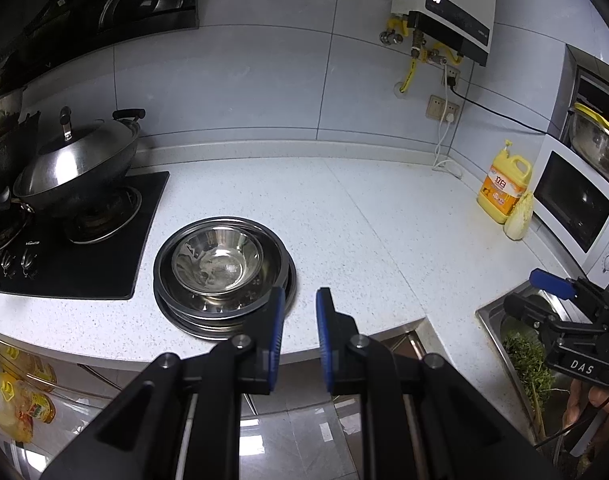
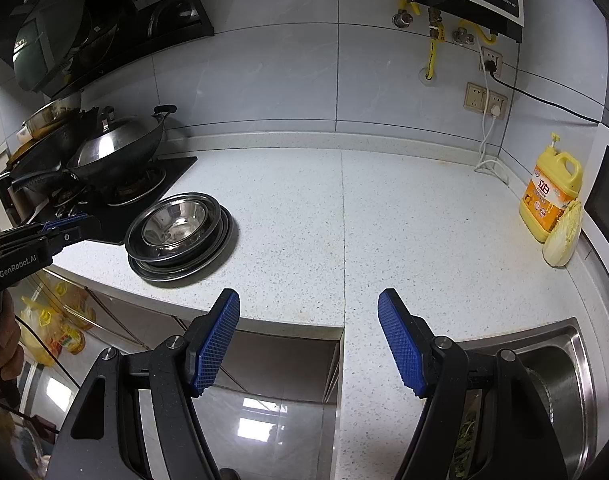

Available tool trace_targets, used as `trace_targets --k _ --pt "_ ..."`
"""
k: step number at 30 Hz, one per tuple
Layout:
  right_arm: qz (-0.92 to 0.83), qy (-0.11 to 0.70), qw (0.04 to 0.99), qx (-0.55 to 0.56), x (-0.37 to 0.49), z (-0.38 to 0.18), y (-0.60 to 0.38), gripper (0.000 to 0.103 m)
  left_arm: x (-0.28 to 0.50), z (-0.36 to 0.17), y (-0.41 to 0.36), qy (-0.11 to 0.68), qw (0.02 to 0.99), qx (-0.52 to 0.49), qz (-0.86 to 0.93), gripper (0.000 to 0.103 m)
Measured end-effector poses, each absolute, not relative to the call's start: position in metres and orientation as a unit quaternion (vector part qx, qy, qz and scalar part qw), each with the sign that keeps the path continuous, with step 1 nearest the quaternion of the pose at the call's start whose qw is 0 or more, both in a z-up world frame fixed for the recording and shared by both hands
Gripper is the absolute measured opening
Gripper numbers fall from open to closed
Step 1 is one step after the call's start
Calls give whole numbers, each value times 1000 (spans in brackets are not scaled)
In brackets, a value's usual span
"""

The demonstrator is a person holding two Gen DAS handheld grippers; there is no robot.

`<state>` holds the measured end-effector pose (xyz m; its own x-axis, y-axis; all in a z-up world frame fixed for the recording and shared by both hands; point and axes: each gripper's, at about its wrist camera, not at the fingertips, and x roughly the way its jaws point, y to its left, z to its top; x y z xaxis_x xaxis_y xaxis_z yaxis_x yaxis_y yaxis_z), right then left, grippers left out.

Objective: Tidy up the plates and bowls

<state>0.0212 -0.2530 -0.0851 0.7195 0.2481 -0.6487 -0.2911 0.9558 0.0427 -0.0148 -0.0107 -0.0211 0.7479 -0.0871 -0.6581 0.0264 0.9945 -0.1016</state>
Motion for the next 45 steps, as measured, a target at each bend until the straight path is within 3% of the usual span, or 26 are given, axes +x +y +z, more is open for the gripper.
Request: trace_targets --k 23,24,25,27,45 --pt "149 342 927 -35 21 -83 -253 67 -16 -20 -21 357 932 -29 -46 15" --pt "150 342 927 -35 21 -83 -253 67 -16 -20 -22 356 933 -28 -47 16" --pt "150 342 927 -35 21 -83 -253 67 -16 -20 -23 356 933 -26 -47 26" --pt "149 342 927 -35 21 -83 -253 67 -17 -19 -24 353 934 -25 -46 35" --pt "155 346 925 -38 26 -84 -258 67 -12 -23 -21 360 931 -42 -48 35"
